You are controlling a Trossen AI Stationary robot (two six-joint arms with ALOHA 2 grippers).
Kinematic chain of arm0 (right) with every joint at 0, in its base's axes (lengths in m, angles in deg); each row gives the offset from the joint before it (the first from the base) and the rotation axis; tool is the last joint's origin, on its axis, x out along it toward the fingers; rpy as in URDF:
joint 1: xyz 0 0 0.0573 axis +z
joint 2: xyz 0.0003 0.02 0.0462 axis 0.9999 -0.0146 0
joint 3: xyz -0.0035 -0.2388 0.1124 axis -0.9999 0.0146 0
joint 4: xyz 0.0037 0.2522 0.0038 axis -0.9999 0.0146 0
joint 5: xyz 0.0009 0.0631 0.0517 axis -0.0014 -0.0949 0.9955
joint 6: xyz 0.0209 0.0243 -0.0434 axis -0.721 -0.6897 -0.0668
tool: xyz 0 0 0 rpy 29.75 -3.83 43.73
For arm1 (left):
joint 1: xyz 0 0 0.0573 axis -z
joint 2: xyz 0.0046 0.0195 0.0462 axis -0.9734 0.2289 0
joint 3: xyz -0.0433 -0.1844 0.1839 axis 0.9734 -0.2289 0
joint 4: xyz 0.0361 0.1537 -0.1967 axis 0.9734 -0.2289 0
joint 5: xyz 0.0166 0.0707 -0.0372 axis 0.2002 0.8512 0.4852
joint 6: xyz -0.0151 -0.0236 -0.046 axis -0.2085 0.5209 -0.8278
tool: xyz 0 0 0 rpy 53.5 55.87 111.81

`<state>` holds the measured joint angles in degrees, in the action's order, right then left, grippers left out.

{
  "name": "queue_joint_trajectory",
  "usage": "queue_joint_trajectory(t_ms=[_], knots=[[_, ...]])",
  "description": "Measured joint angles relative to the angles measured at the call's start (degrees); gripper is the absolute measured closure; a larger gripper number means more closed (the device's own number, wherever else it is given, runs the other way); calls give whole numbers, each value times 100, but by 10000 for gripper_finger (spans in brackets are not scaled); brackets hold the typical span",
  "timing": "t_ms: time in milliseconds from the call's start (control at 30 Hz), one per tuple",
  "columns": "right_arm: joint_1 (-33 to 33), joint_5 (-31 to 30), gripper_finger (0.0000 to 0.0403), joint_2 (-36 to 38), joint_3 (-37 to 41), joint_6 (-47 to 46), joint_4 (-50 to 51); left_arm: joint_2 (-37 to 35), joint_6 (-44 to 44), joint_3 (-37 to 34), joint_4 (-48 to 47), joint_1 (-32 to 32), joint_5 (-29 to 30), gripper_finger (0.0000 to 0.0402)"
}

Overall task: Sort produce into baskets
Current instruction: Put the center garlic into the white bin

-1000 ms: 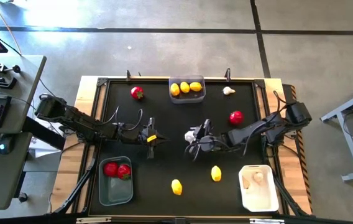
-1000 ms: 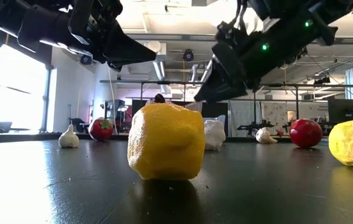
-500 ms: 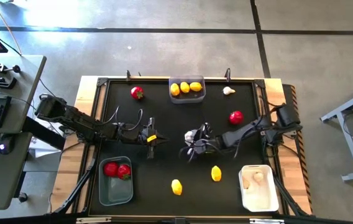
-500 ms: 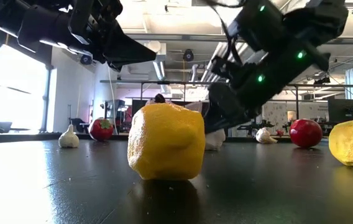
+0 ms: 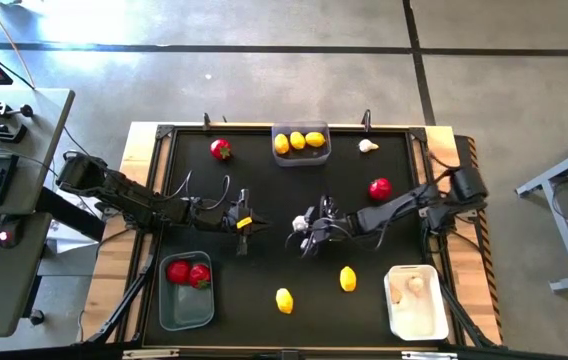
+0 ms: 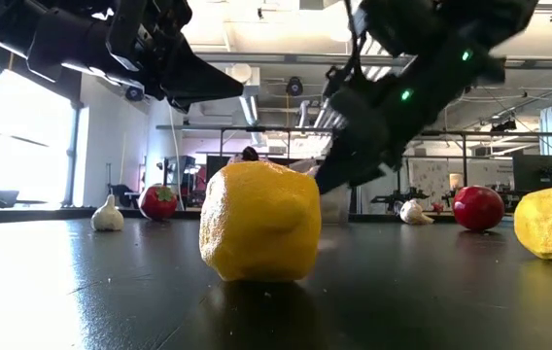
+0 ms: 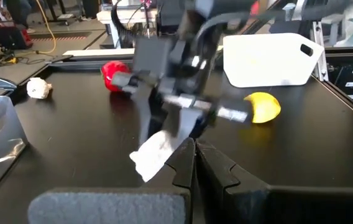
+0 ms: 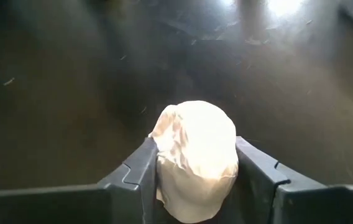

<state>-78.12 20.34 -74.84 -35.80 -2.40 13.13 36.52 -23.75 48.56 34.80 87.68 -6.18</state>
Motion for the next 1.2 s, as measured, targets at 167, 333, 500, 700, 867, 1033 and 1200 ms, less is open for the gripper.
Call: queue_joint_trajectory(t_ms=[167,333,500,700,867,1033,1200], knots=[[140,317,263,821,-133,-254,1371,0,-39,0,-5,3,-2,401],[643,476,262,1766,-456,-901,2811,0,-2,0,-6,3,-2,402],[1538,883,262,2388,-1027,-1940,4292,0,0,0,-16,3,-2,401],[2730,1892,262,2558,-1697,-3941,5810,0,0,0,-8,-2,-2,402],[3493,2723,262,2554,-1872,-6298,6995,0,2,0,4,-2,-2,401],[3989,3713,262,2549,-1577,-7752,7467,0,0,0,8,-2,-2,402],[4149,3907,261,2549,-1079,-8068,6922,0,4,0,8,-2,-2,401]])
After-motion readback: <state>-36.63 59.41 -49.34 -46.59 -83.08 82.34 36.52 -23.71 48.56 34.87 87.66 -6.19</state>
